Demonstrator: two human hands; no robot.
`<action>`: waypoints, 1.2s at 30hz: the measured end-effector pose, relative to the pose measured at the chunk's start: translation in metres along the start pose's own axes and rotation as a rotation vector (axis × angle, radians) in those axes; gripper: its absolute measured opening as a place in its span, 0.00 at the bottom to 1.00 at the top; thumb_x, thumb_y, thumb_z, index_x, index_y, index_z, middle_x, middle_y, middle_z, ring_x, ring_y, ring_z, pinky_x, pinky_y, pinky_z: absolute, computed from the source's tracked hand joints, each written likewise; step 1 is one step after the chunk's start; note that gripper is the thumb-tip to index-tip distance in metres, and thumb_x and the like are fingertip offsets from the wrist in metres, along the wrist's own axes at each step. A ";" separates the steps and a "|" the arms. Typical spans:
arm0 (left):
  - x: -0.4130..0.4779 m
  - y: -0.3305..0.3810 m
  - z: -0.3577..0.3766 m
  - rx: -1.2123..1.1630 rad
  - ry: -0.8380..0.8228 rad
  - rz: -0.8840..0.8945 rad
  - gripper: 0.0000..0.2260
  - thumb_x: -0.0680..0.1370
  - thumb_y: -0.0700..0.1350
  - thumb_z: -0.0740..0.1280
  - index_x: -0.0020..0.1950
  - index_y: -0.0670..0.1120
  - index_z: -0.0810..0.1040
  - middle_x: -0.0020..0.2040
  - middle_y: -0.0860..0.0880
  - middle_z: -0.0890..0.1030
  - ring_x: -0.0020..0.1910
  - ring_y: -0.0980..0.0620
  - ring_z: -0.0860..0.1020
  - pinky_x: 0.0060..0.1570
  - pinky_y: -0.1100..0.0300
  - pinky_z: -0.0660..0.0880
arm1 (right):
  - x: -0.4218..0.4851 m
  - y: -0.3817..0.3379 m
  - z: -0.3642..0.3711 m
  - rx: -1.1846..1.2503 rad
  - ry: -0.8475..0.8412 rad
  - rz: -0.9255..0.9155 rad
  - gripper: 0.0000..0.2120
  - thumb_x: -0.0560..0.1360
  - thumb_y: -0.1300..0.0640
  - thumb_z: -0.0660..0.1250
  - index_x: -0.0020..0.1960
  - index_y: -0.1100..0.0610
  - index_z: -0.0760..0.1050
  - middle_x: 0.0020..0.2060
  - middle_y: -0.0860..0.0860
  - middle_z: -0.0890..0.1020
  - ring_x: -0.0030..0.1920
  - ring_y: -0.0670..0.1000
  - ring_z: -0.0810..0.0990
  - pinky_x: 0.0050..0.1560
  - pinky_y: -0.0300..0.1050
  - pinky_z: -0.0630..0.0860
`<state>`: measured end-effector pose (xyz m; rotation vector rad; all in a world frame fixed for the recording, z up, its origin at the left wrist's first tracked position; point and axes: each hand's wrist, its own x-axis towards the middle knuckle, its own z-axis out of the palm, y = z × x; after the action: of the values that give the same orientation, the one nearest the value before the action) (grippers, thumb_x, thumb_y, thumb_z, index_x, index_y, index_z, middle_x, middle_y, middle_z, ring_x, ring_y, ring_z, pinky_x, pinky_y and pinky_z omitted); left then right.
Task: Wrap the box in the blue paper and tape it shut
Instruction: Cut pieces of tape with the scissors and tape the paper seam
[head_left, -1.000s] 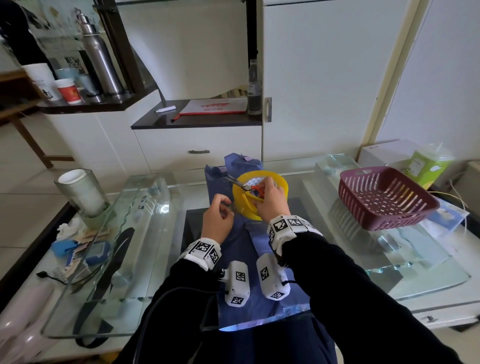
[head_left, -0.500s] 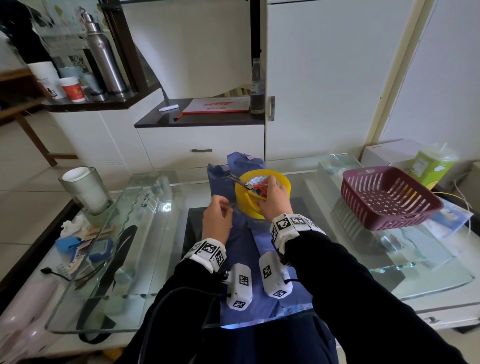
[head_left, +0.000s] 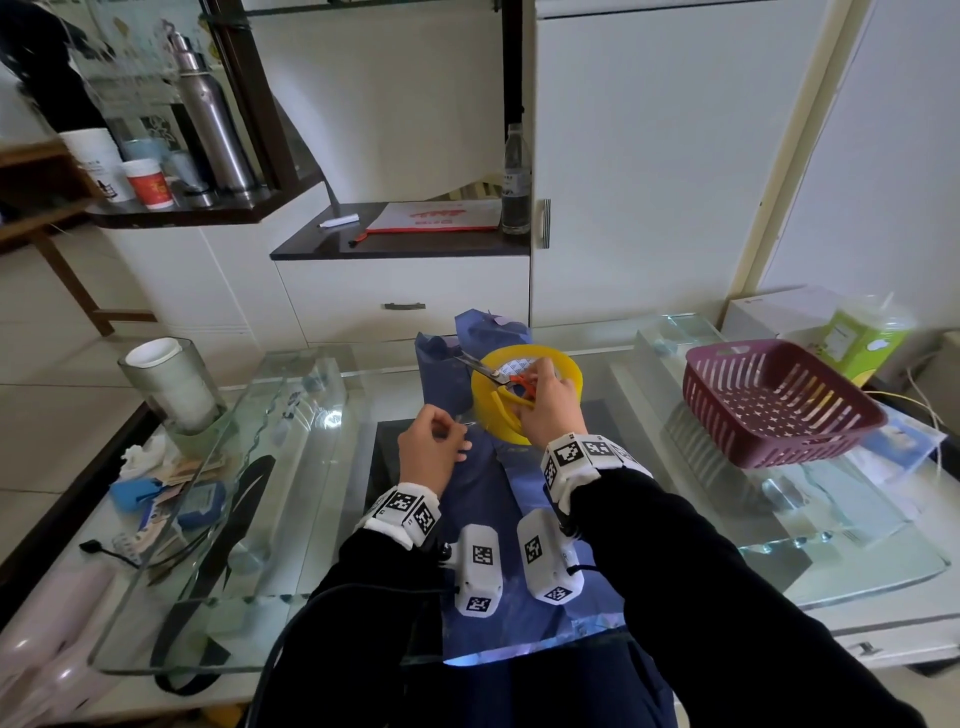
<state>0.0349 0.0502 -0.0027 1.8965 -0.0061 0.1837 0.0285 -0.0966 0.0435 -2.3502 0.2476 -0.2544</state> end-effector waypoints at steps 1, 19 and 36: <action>-0.001 -0.001 -0.001 -0.036 0.011 -0.011 0.07 0.77 0.37 0.65 0.41 0.44 0.69 0.42 0.40 0.80 0.33 0.53 0.79 0.29 0.69 0.76 | -0.002 0.000 0.001 0.001 0.003 -0.002 0.20 0.76 0.60 0.65 0.64 0.61 0.63 0.62 0.60 0.74 0.63 0.59 0.70 0.60 0.51 0.71; -0.002 0.010 -0.004 -0.365 -0.015 -0.235 0.10 0.75 0.35 0.68 0.55 0.39 0.73 0.52 0.37 0.80 0.47 0.47 0.80 0.47 0.62 0.80 | -0.014 -0.007 0.001 0.013 0.002 -0.010 0.18 0.77 0.58 0.64 0.64 0.60 0.63 0.61 0.60 0.73 0.62 0.59 0.71 0.60 0.50 0.71; 0.001 0.002 -0.017 -0.123 0.093 -0.033 0.10 0.79 0.37 0.61 0.39 0.46 0.69 0.43 0.44 0.80 0.37 0.55 0.77 0.29 0.73 0.74 | -0.004 -0.025 0.013 0.025 -0.015 -0.049 0.17 0.77 0.59 0.64 0.63 0.61 0.64 0.61 0.58 0.75 0.63 0.59 0.70 0.60 0.53 0.72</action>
<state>0.0341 0.0653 0.0048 1.7629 0.0757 0.2432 0.0304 -0.0695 0.0513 -2.3348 0.1790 -0.2623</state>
